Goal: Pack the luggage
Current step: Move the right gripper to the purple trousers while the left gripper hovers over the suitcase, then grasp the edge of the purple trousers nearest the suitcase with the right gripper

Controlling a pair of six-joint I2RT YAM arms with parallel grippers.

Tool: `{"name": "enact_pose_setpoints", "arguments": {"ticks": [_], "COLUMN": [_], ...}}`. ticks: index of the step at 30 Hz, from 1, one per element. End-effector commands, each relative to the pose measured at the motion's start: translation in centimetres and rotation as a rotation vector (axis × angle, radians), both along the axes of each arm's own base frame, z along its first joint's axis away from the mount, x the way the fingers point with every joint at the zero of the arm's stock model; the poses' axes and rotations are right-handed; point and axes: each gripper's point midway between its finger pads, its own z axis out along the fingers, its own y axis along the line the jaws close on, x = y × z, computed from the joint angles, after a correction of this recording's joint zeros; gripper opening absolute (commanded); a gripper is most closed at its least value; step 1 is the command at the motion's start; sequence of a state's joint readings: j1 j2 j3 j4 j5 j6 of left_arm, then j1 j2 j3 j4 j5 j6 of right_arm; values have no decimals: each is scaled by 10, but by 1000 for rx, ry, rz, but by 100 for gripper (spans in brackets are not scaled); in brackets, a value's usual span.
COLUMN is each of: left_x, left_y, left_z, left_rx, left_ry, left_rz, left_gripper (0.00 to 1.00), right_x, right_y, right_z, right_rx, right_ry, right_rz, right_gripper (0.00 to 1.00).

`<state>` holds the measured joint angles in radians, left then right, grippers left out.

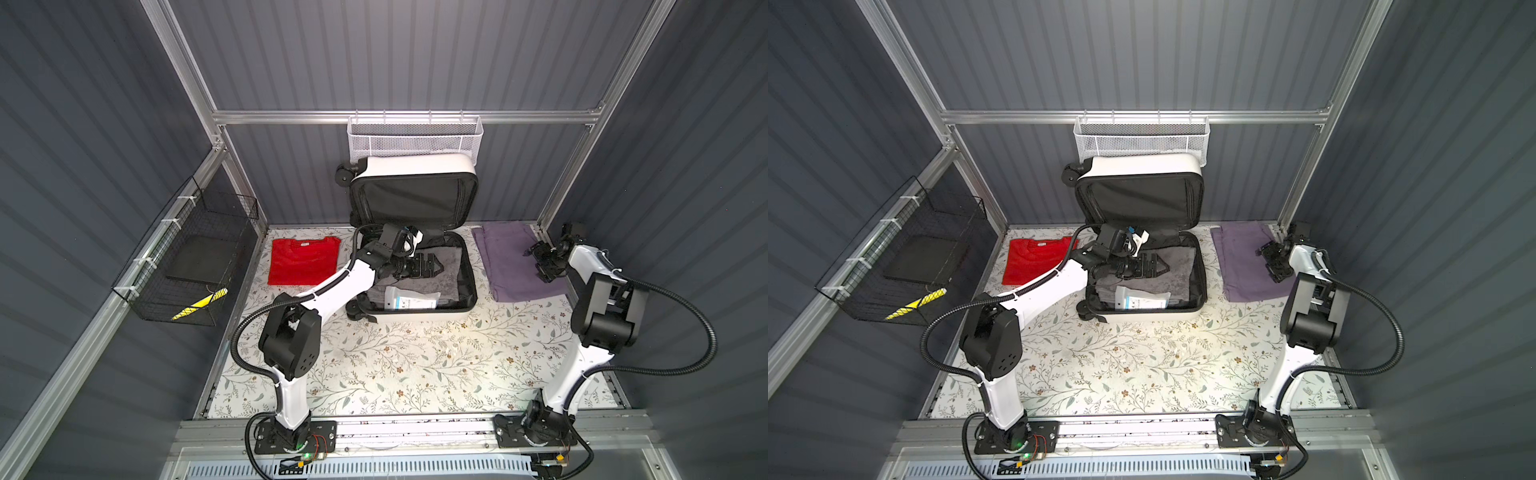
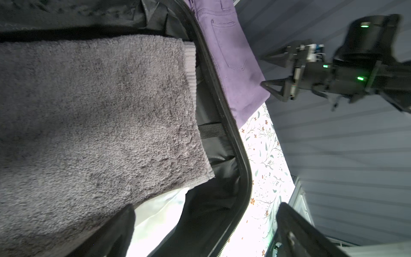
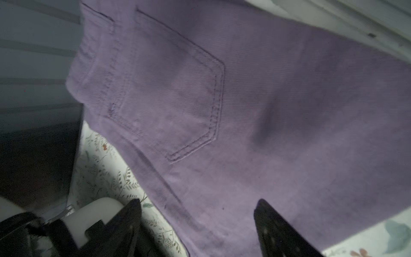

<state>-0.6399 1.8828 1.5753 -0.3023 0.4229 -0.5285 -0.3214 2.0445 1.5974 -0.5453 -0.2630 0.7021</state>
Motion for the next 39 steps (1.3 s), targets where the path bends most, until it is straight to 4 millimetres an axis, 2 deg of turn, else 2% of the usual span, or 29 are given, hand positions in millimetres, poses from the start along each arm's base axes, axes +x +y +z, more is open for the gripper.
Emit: {"name": "enact_pose_setpoints", "arguments": {"ticks": [1,4,8,13,20,24,27,34,39], "left_x": [-9,-10,-13,-18,-26,-32,-36,-41,-39], "left_y": [-2,-2,-1,0,2,5,7,7,4], "left_z": [30,34,41,49,61,67,70,63,54], "left_rx": [-59,-67,-82,-90,-93,-96,-94,-78,-75], "left_ry": [-27,-29,-30,-38,-59,-68,-73,-67,-53], "left_rz": [-23,-22,-17,-7,4,7,5,-5,-7], "left_gripper": [100,100,100,100,100,100,100,100,100], "right_x": [-5,-12,-40,-70,-111,-132,-132,-113,-101], "right_y": [1,3,4,13,35,43,46,42,50], "right_z": [-21,-40,-64,-69,-80,-80,-70,-32,-30], "right_rx": [-48,-58,-54,-39,27,33,34,3,66], "right_ry": [125,209,322,380,450,448,409,303,247], "right_rz": [20,27,7,0,8,-2,20,32,13], "right_gripper": [82,82,82,82,82,82,81,82,81]}}
